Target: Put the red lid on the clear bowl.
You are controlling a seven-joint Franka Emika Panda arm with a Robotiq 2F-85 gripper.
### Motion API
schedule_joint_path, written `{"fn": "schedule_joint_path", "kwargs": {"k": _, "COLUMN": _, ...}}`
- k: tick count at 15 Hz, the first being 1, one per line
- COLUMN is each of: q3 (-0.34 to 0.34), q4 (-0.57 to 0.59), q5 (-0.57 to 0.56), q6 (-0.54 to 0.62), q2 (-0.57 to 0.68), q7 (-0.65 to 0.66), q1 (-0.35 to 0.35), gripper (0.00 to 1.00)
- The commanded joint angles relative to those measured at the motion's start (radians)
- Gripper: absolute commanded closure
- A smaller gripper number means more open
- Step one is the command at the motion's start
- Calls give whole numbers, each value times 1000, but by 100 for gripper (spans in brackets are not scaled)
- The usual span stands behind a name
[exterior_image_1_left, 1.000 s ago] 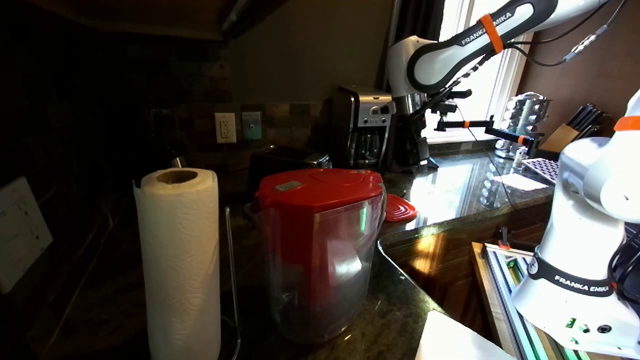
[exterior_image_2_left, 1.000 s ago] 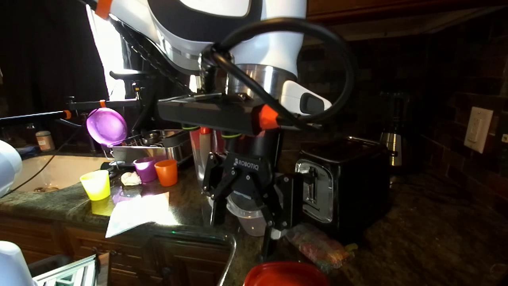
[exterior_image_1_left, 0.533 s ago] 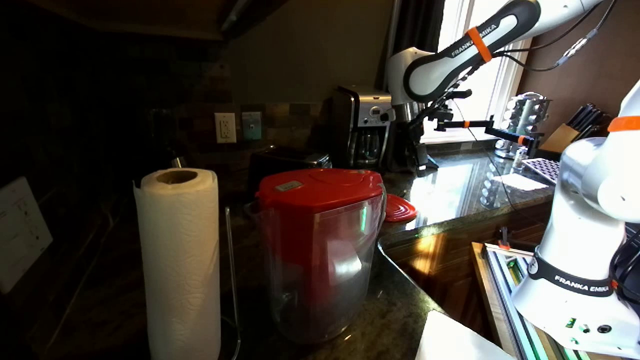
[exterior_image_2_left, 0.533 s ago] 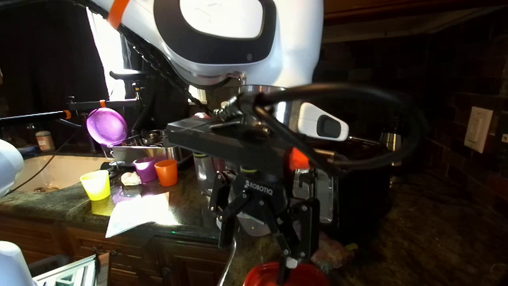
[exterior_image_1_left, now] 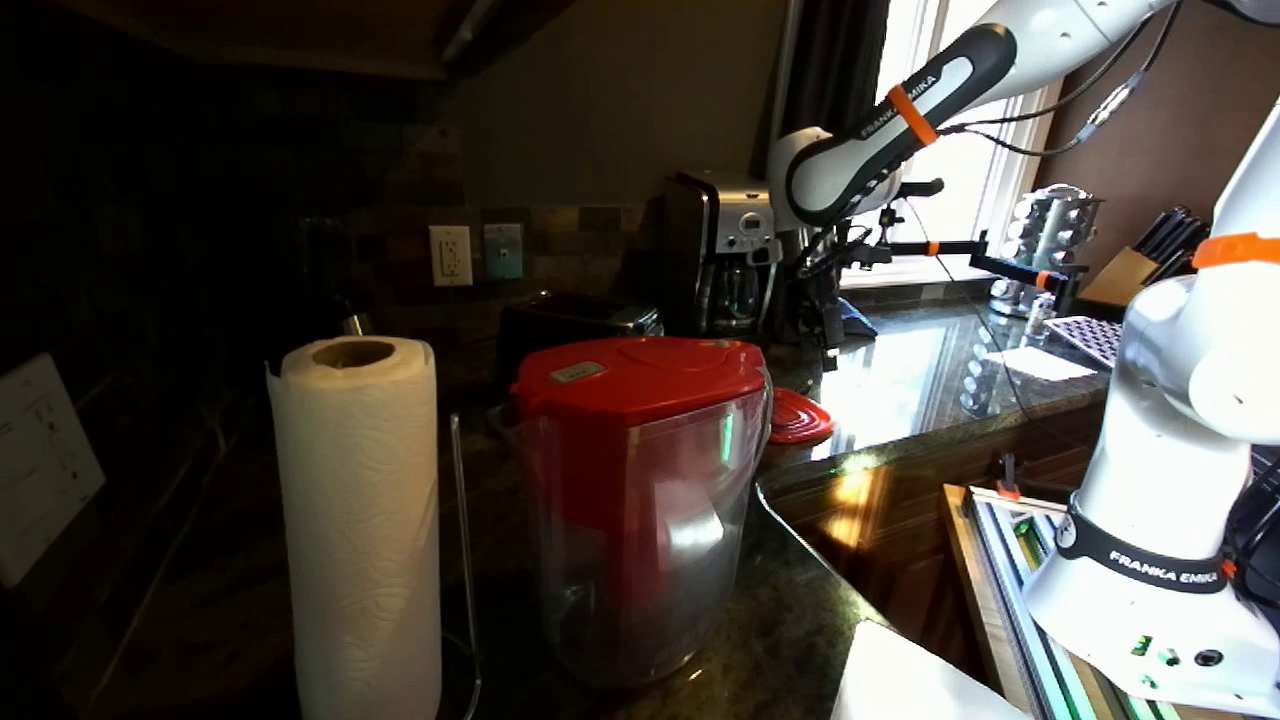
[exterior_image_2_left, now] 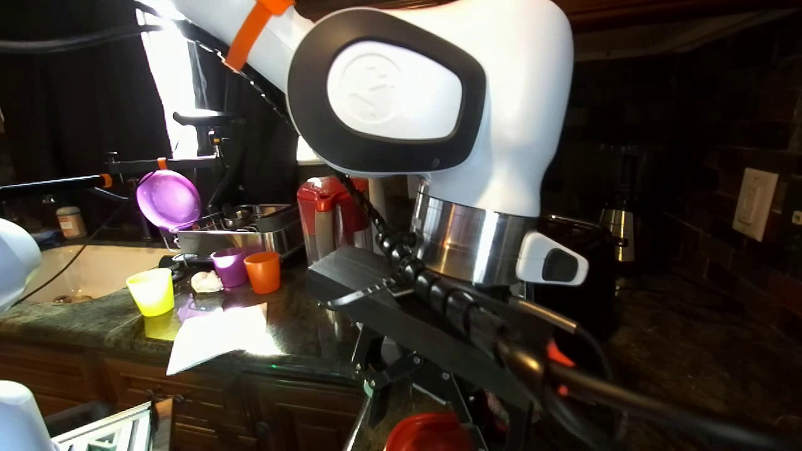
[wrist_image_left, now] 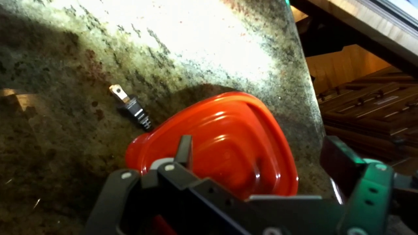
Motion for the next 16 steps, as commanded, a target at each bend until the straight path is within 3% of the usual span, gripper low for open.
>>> {"fn": "schedule_joint_path", "kwargs": {"k": 1, "q3": 5, "q4": 56, "q5": 58, "q6": 17, "q2": 95, "q7": -77, "q1": -31, "gripper": 0}}
{"fn": "schedule_joint_path", "kwargs": {"k": 16, "q3": 50, "q4": 168, "q5": 106, "q6": 109, "q2": 286, "q7": -70, "q1": -107, "gripper": 0}}
